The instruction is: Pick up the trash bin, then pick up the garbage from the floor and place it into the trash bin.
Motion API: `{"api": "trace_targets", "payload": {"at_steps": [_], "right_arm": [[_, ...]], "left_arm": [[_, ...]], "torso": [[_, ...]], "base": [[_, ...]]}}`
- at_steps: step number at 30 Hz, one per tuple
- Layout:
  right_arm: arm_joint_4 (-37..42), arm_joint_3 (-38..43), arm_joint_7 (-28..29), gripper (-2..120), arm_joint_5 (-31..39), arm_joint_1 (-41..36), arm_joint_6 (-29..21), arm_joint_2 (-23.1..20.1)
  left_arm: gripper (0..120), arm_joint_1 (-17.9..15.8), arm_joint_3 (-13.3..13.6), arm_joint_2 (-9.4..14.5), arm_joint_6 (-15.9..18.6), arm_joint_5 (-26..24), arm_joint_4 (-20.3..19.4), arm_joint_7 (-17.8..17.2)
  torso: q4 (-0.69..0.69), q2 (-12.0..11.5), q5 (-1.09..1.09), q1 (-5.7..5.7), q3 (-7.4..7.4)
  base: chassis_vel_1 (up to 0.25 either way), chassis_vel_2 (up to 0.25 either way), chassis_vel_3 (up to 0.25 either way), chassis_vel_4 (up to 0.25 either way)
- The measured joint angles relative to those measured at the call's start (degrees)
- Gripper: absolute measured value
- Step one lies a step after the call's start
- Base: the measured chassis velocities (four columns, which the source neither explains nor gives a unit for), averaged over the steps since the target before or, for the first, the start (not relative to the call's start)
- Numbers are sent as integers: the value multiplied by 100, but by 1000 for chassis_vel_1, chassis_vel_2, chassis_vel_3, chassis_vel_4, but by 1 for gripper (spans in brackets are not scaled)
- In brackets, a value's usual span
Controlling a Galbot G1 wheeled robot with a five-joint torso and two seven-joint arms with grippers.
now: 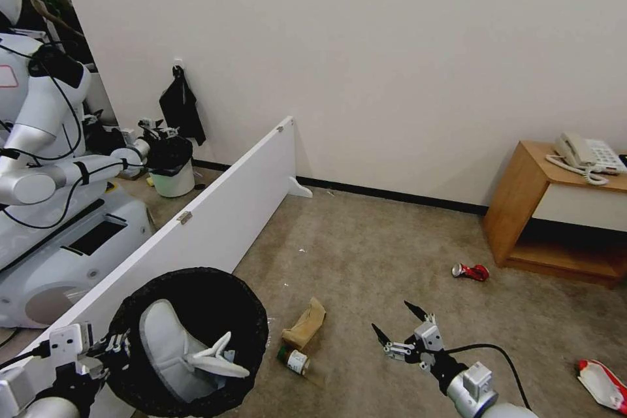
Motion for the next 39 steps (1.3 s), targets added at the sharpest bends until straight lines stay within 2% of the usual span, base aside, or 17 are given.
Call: {"api": "trace_targets", "payload": {"at_steps": [11, 20, 28, 29, 31, 34, 39], "right_arm": [[-101, -77, -66, 100, -2, 63, 64, -27], [-541, -644, -214, 100, 185, 666, 50, 8], [-825, -1312, -409, 100, 327, 1608, -692, 206], [-983, -1627, -311, 100, 456, 1951, -1024, 341], [-1126, -1973, -129, 100, 559, 2265, -1374, 516], [-1217, -2136, -52, 100, 598, 2405, -1512, 621], [-1723, -2782, 242, 100, 841, 3025, -2120, 1265]], "left_arm": [[4, 73, 9, -18, 24, -48, 0, -50], [4, 126, -70, -30, 38, -68, 0, -83], [4, 120, -101, -24, 56, -73, 0, -104], [4, 107, -79, -30, 67, -70, 0, -118], [4, 109, -61, -37, 74, -66, 0, -120], [4, 112, -63, -37, 74, -63, 0, -125], [4, 121, -140, -23, 75, -73, 0, -125]], "torso": [[0, 0, 0, 0, 0], [0, 0, 1, 0, 0], [1, 0, -1, 0, 0], [0, 0, -1, 0, 0], [1, 0, -1, 0, 1], [-1, 0, -2, 0, 0], [1, 0, -2, 0, 1]], "base": [[-19, 23, 15, -20], [0, 0, 0, 0], [0, 0, 0, 0], [0, 0, 0, 0], [0, 0, 0, 0], [0, 0, 0, 0], [0, 0, 0, 0]]}}
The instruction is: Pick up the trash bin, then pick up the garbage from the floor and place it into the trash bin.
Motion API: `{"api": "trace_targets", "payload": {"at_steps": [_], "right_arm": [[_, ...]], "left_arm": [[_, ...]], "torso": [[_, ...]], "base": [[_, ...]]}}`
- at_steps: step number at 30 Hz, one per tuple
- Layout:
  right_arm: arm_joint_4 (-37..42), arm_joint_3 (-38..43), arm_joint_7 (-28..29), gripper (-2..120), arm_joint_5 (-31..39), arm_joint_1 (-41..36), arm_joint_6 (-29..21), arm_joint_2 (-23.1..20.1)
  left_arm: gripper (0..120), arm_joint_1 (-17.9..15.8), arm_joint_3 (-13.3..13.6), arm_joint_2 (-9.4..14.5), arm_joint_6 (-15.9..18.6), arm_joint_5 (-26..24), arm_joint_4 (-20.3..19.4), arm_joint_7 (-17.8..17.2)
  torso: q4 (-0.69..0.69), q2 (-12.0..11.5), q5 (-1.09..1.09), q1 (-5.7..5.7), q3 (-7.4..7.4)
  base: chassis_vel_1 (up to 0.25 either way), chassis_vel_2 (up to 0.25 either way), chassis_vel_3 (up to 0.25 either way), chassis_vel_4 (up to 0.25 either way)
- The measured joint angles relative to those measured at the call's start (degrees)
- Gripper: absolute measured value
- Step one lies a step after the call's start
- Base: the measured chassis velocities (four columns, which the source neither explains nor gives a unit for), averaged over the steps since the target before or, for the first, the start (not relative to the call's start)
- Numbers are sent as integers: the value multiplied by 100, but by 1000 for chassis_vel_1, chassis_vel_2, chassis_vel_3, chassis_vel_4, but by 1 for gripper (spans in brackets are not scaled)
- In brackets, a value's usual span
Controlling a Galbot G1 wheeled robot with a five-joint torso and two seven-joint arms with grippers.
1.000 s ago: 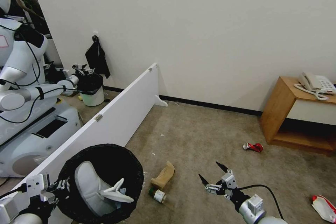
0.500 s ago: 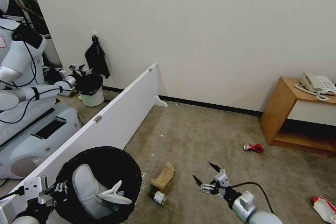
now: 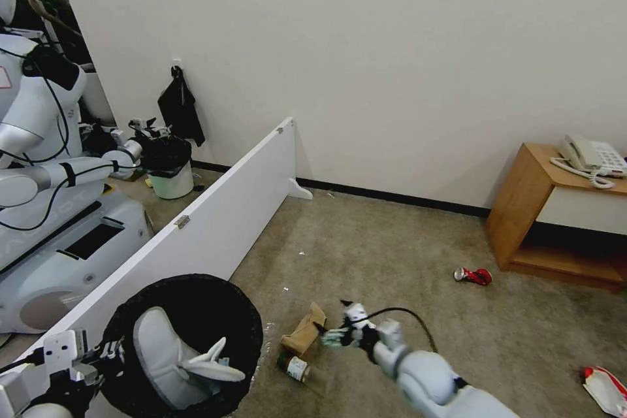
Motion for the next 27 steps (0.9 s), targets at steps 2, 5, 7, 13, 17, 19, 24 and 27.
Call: {"api": "trace_targets", "payload": {"at_steps": [2, 5, 7, 13, 17, 19, 24, 27], "right_arm": [[-89, -140, 80, 100, 174, 161, -195, 161], [-210, -333, 254, 100, 383, 395, -455, 349], [-270, -445, 381, 100, 460, 505, -531, 416], [-469, -839, 547, 100, 687, 869, -918, 658], [-448, -819, 619, 100, 1010, 936, -1974, 892], [-448, -808, 623, 100, 1016, 936, -2044, 908], [-461, -729, 642, 100, 996, 883, -2342, 959], [-463, -611, 653, 100, 926, 683, -2398, 897]], "left_arm": [[4, -11, 2, -1, 2, -2, 0, 0], [4, -13, 13, -4, 7, 0, 0, -2], [4, -7, 13, -1, 9, 1, 0, -2], [4, -5, -17, 7, 10, 1, 0, -7], [4, 1, -21, -4, 12, 2, 0, -8], [4, 1, -24, -5, 12, 2, 0, -9], [4, 1, -35, -5, 12, 3, 0, -11], [4, -3, -35, -3, 14, 4, 0, -11]], "torso": [[-1, 0, 1, 0, 0], [0, 0, 0, 0, -1], [-2, 0, 0, 0, 0], [-1, 0, 0, 0, -1], [0, 0, 1, 0, 0], [0, 0, 1, 0, 0], [0, 0, 1, 0, 0], [-1, 0, 1, 0, -1]], "base": [[0, 0, 0, 0], [0, 0, 0, 0], [0, 0, 0, 0], [0, 0, 0, 0], [0, 0, 0, 0], [0, 0, 0, 0], [0, 0, 0, 0], [0, 0, 0, 0]]}}
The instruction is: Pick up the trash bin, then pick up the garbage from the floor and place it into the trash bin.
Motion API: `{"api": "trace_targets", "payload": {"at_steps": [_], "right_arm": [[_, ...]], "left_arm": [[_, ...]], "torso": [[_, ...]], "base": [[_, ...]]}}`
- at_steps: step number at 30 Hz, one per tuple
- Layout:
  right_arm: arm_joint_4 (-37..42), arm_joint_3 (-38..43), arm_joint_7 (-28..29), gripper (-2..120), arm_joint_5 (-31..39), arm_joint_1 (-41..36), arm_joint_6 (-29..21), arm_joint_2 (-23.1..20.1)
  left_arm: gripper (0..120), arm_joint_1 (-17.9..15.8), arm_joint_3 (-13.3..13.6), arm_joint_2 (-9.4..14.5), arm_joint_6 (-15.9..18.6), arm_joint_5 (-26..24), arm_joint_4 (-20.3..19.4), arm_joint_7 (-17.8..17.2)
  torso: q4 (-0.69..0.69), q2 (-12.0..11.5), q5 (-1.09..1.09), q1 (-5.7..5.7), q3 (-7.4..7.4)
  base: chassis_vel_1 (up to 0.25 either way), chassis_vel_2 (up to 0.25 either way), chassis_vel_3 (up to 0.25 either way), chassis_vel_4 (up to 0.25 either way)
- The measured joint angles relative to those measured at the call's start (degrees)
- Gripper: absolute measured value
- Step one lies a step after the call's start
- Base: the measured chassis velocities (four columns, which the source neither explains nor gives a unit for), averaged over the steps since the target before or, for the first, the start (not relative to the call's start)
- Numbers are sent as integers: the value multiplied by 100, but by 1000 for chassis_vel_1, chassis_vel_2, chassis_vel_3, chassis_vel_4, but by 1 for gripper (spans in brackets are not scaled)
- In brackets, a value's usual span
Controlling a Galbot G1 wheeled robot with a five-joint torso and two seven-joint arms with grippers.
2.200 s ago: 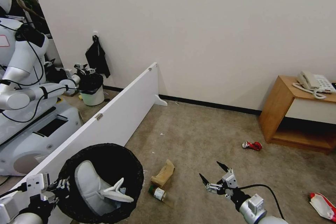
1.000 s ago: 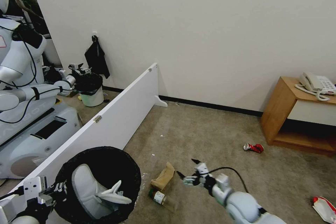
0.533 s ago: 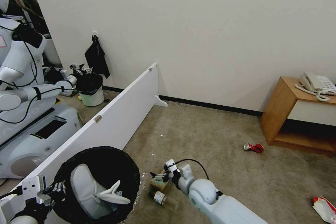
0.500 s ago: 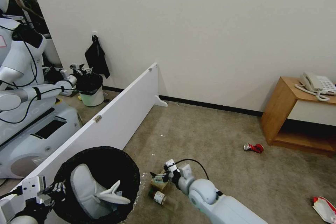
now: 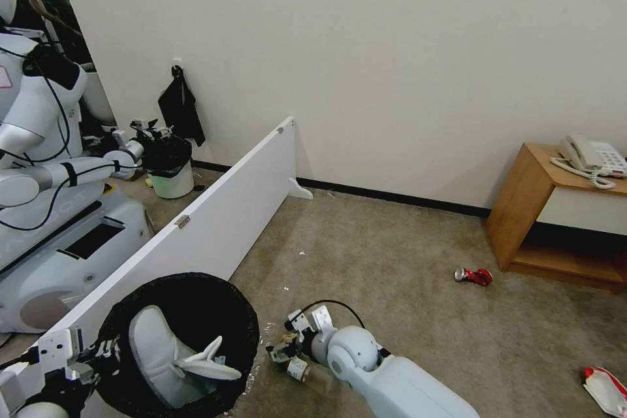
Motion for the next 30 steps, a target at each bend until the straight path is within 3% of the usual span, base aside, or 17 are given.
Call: {"api": "trace_targets", "payload": {"at_steps": [18, 30], "right_arm": [[22, 280, 17, 100, -176, -579, -60, -216], [-734, 340, -158, 100, -548, -487, 75, 9]], "left_arm": [[4, 14, -4, 0, 2, 23, 0, 0], [4, 58, -128, 20, 7, -36, 0, -2]], "torso": [[0, 0, 1, 0, 0], [0, 0, 0, 0, 0]], "base": [[0, 0, 0, 0], [0, 0, 0, 0]]}}
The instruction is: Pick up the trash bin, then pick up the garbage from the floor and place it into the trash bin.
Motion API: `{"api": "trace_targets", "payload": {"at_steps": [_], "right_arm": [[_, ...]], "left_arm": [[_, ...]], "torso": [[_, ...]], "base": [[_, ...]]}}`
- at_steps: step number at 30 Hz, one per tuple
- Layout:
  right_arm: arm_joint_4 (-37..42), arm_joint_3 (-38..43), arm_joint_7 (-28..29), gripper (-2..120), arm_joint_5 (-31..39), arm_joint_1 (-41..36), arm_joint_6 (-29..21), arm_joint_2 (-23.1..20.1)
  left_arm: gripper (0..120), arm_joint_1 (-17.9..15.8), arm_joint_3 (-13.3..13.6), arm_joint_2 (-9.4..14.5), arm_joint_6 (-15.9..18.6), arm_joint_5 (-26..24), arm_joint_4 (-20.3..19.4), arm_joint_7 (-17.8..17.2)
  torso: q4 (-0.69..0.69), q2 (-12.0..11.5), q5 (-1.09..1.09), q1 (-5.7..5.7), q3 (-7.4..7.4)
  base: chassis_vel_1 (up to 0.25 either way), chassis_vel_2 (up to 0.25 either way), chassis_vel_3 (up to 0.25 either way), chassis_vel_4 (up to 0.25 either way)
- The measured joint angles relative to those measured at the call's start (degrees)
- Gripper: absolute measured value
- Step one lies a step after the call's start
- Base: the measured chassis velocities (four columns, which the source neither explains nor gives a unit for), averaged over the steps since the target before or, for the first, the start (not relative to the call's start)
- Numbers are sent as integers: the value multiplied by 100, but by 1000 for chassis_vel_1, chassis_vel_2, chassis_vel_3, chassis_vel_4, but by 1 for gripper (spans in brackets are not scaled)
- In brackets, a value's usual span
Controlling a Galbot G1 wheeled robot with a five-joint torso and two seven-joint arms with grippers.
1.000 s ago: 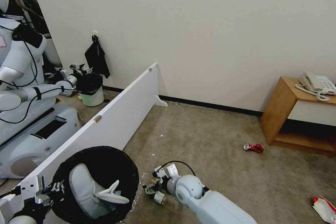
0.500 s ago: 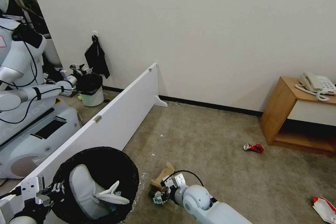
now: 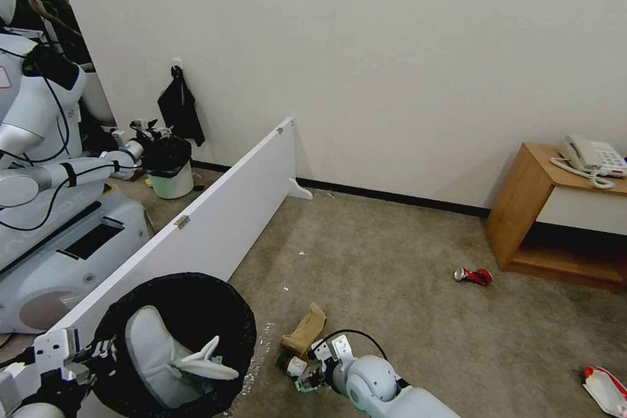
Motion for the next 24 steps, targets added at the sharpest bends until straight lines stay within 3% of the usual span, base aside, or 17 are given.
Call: {"api": "trace_targets", "payload": {"at_steps": [11, 24], "right_arm": [[-468, -35, -104, 100, -247, 304, -21, 95], [-857, -227, -669, 100, -1005, 713, -340, 293]], "left_arm": [[4, 0, 23, -17, 4, 6, 0, 0], [4, 14, 42, -25, 8, 10, 0, -4]], "torso": [[0, 0, 0, 0, 0], [0, 0, 0, 0, 0]], "base": [[0, 0, 0, 0], [0, 0, 0, 0]]}}
